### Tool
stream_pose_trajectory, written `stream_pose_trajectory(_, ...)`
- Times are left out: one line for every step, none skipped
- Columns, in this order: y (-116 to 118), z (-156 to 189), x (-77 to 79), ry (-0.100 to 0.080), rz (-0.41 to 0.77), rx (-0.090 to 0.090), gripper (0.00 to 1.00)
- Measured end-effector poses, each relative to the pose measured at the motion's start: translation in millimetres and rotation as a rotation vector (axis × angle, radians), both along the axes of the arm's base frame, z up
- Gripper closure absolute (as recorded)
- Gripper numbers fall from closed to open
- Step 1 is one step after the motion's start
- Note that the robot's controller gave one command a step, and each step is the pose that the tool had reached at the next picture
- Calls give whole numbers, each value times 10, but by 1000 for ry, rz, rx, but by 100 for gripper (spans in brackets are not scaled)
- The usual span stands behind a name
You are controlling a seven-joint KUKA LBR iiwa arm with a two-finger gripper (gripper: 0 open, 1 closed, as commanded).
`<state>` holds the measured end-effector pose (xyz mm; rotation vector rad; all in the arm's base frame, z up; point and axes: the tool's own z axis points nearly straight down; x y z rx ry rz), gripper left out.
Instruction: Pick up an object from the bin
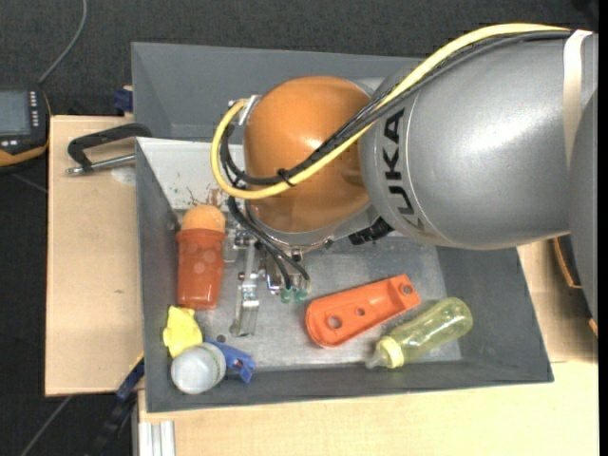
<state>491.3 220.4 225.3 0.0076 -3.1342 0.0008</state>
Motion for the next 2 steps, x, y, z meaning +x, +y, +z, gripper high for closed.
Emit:
stream_pose_trajectory(-14,48,19,-9,-4,2,0)
stream_pose_trajectory(-414,-147,137,-4,-67,2,0)
